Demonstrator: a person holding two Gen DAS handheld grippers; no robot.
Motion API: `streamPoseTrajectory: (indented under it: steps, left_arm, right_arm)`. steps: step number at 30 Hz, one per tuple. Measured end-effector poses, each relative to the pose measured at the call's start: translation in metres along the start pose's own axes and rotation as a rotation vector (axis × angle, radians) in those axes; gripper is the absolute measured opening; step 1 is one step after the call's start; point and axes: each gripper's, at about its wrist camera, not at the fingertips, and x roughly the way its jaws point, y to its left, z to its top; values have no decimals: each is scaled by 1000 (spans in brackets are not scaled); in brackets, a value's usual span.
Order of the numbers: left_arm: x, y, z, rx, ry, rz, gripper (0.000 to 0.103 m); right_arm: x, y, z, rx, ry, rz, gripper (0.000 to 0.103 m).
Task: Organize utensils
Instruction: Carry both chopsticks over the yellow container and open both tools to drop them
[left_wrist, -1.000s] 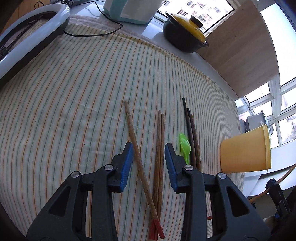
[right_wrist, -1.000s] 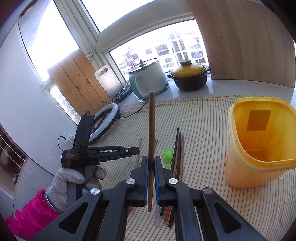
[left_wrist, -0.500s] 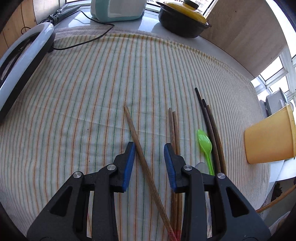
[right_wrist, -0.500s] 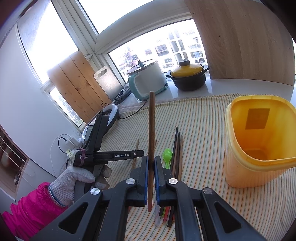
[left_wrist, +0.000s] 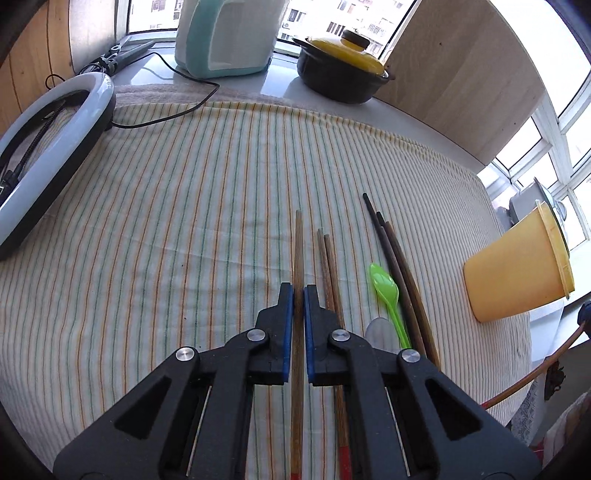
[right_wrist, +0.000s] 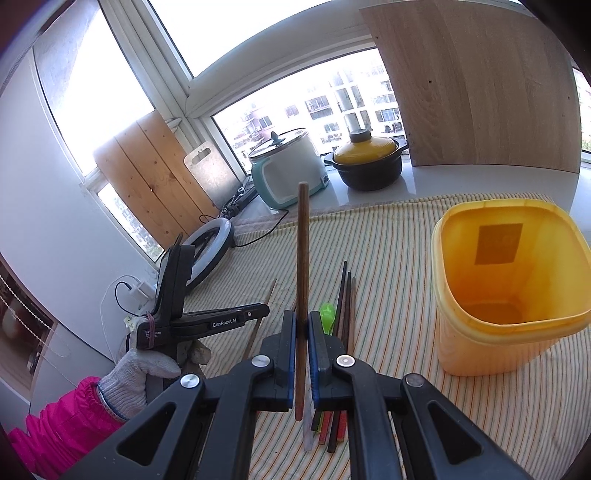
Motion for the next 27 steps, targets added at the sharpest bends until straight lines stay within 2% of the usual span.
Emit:
streamPoseTrajectory:
  steps: [11, 17, 27]
  left_arm:
    - [-86, -23, -6, 80, -202, -71, 3]
    - [-115, -43, -12, 145, -287, -92, 3]
    - [-147, -70, -6, 182, -363, -180, 3]
  right_arm:
    - [-19, 2, 1, -16, -37, -21, 4]
    - [-28, 5, 5, -28, -54, -33, 4]
    - [-49, 7, 17, -47, -111, -43, 4]
